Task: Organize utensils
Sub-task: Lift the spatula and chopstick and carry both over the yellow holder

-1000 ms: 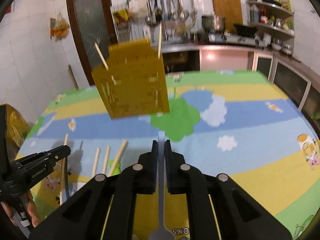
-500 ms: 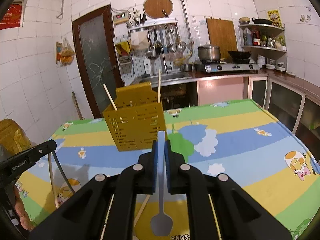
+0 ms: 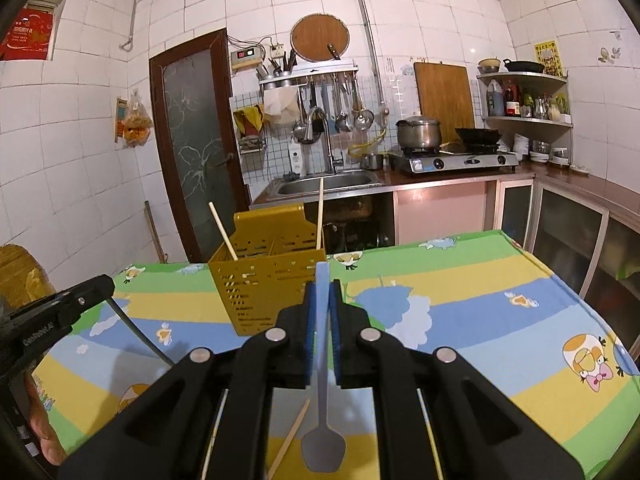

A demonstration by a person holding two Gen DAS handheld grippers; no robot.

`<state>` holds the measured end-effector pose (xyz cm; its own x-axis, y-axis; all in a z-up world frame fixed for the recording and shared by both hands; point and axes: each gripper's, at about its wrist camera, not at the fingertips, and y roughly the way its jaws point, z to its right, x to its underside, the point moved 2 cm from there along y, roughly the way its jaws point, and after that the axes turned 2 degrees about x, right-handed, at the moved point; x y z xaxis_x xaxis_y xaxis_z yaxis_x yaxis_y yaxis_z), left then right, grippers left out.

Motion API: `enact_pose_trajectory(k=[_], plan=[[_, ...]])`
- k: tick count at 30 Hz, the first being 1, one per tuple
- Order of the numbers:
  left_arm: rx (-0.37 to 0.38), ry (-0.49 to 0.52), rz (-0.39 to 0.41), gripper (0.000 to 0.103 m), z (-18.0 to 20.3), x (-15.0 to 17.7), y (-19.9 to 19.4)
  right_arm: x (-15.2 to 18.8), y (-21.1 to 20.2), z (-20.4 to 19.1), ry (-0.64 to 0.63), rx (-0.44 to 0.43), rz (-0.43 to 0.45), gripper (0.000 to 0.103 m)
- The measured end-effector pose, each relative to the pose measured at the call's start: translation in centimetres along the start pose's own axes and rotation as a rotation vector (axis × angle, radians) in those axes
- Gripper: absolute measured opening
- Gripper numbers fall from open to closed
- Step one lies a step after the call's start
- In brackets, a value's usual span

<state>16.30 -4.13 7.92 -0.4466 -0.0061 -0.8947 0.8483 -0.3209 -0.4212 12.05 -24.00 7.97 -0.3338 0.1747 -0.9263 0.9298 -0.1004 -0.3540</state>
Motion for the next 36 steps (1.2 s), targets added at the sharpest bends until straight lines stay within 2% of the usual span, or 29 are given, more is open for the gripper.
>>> enact_pose_trajectory(k=[11, 16, 24, 30, 36], plan=[[-0.005, 0.012, 0.006, 0.008, 0.0, -1.9, 0.2, -1.0, 1.5, 0.1, 0.004, -0.003, 0.024, 0.007], [-0.008, 0.044, 0.056, 0.008, 0.9, -5.0, -0.1, -4.9, 2.3, -0.1, 0.008, -0.016, 0.079, 0.007], [-0.008, 0.065, 0.172, 0.008, 2.3, -12.3, 0.3, -12.7, 5.3, -1.7, 0.003, -0.034, 0.185, 0.007], [-0.026, 0.101, 0.21, 0.008, 3.0, -15.6, 3.5, -15.8, 9.3, -2.9, -0.007, -0.051, 0.218, 0.007], [-0.013, 0.087, 0.172, 0.008, 2.5, -15.5, 8.5, -15.8, 14.0, -3.9, -0.016, -0.076, 0.193, 0.007]])
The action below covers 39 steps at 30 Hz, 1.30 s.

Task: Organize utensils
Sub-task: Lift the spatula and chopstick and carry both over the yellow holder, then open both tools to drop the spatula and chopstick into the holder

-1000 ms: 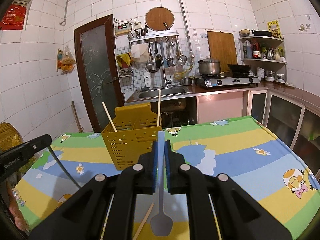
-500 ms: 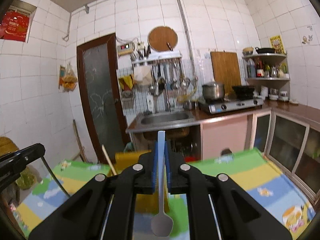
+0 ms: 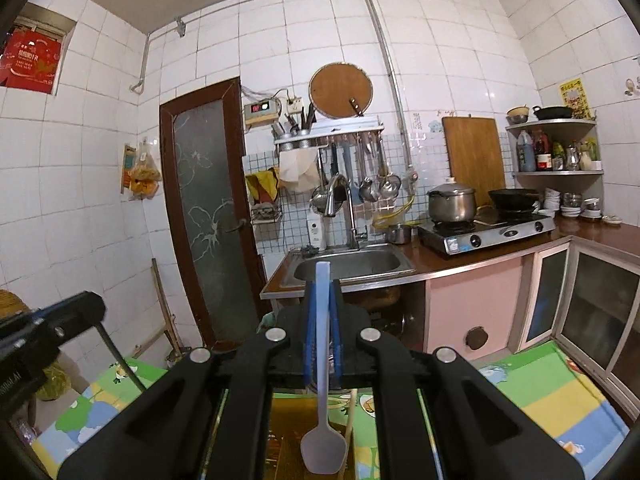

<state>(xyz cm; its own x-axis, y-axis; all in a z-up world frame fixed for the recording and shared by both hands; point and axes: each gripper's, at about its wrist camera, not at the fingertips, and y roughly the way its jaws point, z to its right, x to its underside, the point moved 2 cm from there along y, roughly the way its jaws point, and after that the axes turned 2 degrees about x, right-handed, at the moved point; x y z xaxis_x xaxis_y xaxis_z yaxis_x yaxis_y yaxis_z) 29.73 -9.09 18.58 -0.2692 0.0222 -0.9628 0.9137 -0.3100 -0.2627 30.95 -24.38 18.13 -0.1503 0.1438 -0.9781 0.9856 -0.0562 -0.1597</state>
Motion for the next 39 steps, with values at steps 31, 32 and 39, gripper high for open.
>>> enact_pose_trajectory(k=[31, 32, 39], plan=[[-0.028, -0.145, -0.265, 0.04, -4.4, 9.6, 3.8, 10.2, 3.6, 2.9, -0.028, 0.029, -0.34, 0.053], [-0.034, -0.151, -0.252, 0.047, -4.6, 9.3, 3.1, 9.8, 3.1, 3.0, -0.021, 0.033, -0.327, 0.065], [-0.084, -0.176, -0.171, 0.084, -6.1, 7.1, -3.1, 6.6, -1.8, 3.7, -0.011, 0.065, -0.265, 0.072]])
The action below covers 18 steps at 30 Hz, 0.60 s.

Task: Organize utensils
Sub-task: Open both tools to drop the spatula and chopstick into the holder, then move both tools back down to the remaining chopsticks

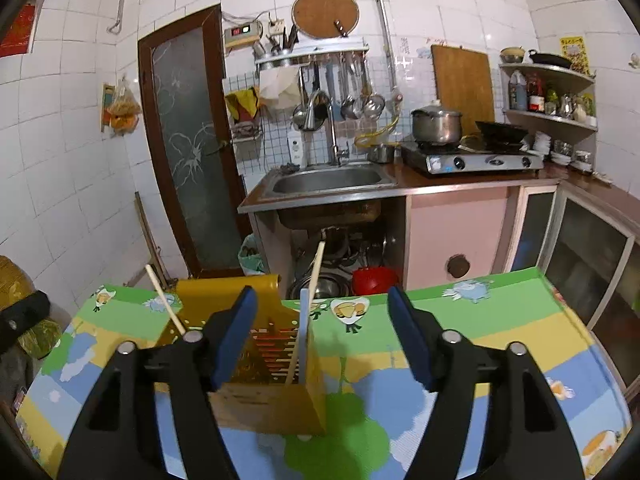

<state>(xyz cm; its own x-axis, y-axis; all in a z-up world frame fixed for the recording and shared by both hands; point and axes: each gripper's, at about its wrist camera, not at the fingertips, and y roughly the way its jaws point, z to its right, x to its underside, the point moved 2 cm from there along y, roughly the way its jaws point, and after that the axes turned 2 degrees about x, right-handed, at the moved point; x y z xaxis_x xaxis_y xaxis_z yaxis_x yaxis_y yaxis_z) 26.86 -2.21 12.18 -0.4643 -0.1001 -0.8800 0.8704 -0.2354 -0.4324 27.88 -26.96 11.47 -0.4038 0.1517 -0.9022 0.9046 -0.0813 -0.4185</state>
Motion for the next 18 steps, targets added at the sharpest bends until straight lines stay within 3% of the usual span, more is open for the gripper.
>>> enact_pose_trajectory(k=[4, 10, 18], plan=[[-0.042, 0.012, 0.06, 0.098, -0.9, 0.0, -3.3, 0.0, -3.4, 0.3, -0.029, 0.018, 0.023, 0.08], [-0.092, 0.024, 0.025, 0.098, -2.4, 2.8, -4.6, 2.1, -7.6, 1.1, -0.029, 0.035, 0.013, 0.082], [-0.144, 0.004, -0.049, 0.098, -4.5, 7.9, -3.8, 7.5, -9.1, 1.7, -0.027, 0.082, -0.047, 0.082]])
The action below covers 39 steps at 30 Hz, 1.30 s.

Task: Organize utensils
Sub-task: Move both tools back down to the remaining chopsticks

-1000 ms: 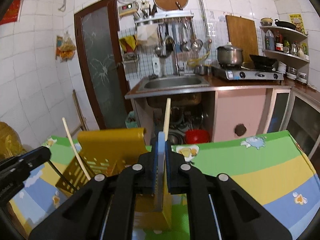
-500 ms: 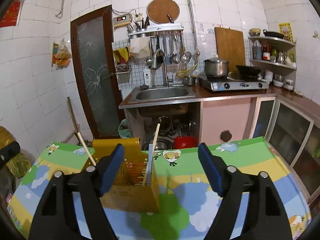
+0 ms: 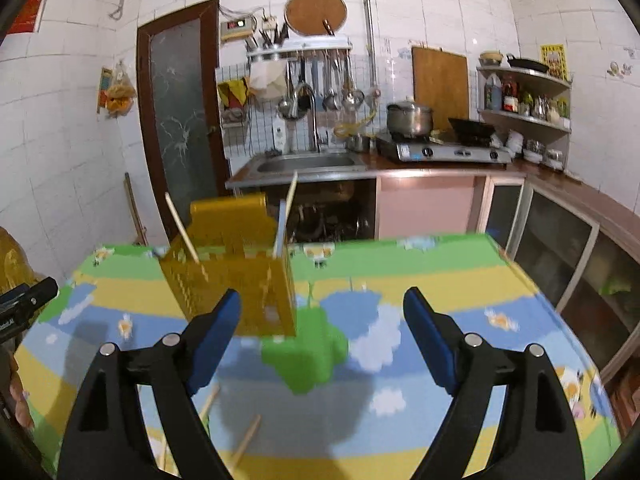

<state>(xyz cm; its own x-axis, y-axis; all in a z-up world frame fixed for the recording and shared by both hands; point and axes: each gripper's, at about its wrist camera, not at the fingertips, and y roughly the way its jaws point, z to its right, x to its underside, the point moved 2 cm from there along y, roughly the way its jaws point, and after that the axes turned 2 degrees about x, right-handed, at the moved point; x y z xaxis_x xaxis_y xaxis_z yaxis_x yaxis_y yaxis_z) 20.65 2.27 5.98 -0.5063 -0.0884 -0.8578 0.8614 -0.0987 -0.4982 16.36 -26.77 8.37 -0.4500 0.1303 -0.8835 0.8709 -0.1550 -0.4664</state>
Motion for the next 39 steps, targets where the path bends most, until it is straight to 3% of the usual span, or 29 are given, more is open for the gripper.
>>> enact_pose_trajectory(k=[13, 27, 39], plan=[[0.016, 0.033, -0.199, 0.098, 0.4, 8.2, 4.0, 10.7, 4.0, -1.5, -0.014, 0.024, -0.261, 0.082], [-0.035, 0.033, -0.405, 0.098, 0.5, 12.3, 7.9, 13.0, 6.3, -5.0, -0.032, 0.045, -0.378, 0.082], [-0.066, 0.077, -0.412, 0.098, 1.0, 12.7, 8.2, 13.6, 7.1, -5.6, -0.024, 0.076, -0.425, 0.085]])
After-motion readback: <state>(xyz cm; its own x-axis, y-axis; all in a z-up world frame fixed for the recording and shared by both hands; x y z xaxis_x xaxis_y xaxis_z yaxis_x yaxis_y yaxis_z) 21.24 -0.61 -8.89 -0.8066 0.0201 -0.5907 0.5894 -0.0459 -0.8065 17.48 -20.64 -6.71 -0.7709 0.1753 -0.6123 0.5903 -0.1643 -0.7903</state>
